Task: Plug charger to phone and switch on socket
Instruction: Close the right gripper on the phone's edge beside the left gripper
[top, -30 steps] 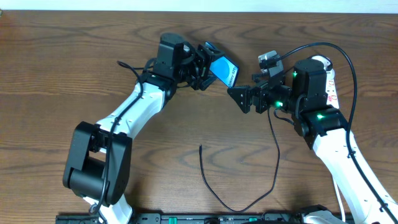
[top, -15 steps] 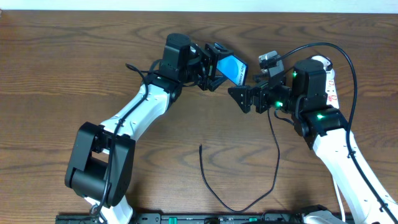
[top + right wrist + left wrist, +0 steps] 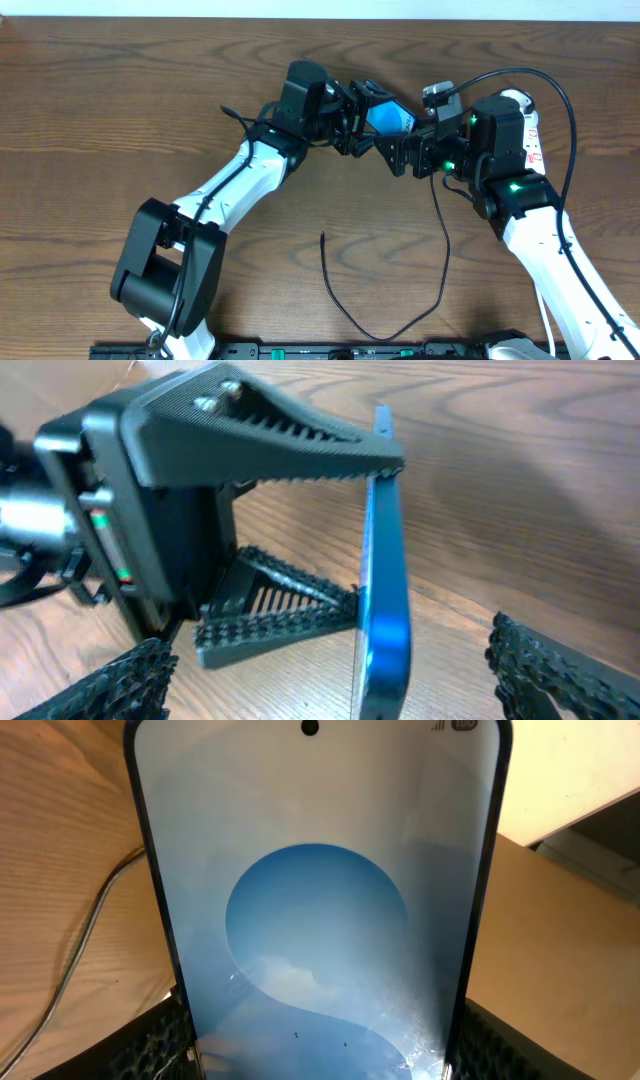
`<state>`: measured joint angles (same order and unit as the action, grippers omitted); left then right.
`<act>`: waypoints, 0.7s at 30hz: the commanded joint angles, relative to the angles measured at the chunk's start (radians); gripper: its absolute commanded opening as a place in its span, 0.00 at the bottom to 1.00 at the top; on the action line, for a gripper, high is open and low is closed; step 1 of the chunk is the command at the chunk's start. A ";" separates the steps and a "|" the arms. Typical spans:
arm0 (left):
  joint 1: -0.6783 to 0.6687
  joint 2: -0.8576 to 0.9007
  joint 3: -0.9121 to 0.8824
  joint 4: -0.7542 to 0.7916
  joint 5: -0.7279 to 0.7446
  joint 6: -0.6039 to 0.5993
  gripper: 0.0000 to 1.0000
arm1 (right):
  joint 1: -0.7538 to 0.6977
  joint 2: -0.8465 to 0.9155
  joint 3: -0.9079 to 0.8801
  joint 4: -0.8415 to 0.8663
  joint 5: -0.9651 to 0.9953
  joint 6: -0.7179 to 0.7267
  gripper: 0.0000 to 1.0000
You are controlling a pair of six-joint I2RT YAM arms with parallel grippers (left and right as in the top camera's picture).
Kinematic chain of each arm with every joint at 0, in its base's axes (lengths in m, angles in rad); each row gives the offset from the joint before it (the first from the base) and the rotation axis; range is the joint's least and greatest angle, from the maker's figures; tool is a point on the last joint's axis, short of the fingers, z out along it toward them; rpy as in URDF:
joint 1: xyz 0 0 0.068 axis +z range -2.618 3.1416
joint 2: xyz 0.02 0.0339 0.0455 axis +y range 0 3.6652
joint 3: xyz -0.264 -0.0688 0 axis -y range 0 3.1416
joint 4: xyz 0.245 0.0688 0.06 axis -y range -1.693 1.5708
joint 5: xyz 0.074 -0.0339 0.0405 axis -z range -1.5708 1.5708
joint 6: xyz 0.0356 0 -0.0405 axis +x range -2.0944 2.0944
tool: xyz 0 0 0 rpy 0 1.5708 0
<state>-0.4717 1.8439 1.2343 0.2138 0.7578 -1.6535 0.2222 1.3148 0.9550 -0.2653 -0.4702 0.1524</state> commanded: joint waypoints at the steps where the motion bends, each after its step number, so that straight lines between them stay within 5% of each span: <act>1: -0.012 -0.030 0.008 0.013 0.024 -0.009 0.07 | 0.002 -0.001 0.024 0.000 0.049 0.071 0.99; 21: -0.019 -0.030 0.008 0.065 0.066 -0.050 0.07 | 0.002 0.026 0.023 -0.015 0.053 0.153 0.99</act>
<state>-0.4885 1.8439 1.2343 0.2615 0.7860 -1.6913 0.2222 1.3193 0.9550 -0.2745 -0.4244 0.2966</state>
